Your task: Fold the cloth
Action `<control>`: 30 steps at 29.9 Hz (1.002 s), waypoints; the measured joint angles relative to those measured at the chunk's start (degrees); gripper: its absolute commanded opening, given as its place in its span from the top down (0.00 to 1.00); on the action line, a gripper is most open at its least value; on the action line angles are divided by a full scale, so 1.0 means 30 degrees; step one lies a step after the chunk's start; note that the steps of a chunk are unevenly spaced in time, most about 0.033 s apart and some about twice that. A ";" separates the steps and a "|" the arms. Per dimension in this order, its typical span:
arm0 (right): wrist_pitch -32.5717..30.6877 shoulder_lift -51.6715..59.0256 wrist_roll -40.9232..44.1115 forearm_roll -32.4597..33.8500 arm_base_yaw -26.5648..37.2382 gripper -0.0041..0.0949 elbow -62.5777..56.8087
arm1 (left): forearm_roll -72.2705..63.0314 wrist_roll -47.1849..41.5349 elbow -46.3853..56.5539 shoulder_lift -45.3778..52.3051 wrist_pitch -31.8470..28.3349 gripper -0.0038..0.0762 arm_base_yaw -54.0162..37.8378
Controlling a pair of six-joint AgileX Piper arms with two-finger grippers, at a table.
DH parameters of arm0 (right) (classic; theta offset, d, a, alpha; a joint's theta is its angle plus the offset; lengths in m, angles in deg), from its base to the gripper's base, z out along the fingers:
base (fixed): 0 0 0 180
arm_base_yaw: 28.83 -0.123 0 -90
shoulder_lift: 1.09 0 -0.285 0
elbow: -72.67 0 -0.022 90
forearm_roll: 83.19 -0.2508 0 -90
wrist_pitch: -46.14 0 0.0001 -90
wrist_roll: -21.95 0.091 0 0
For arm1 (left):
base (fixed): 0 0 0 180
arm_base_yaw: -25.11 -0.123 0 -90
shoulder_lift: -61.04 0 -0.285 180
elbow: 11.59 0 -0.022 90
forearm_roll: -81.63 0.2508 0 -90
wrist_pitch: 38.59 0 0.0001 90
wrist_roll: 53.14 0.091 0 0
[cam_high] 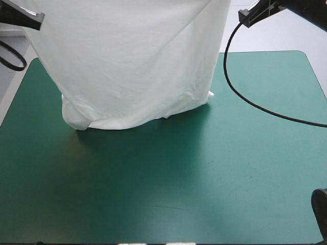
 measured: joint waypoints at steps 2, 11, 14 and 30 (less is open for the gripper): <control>0.0212 0.0193 0.0000 -0.0064 0.0000 0.97 0.0914 | -0.1301 0.0867 -0.1563 -0.0113 -0.0130 0.93 0.0000; 0.0817 0.2203 -0.0365 -0.0276 0.0000 0.97 0.2628 | -0.5590 0.3747 -0.4670 -0.0009 -0.0359 0.93 0.0000; 0.0909 0.2464 -0.0386 -0.0142 0.0000 0.97 0.2685 | -0.5797 0.3832 -0.4731 -0.0124 -0.0316 0.93 0.0000; 0.4357 -0.4297 0.1490 0.2474 0.0261 0.97 -0.0009 | -0.2588 -0.1522 -0.4560 -0.6793 0.0117 0.93 -0.0786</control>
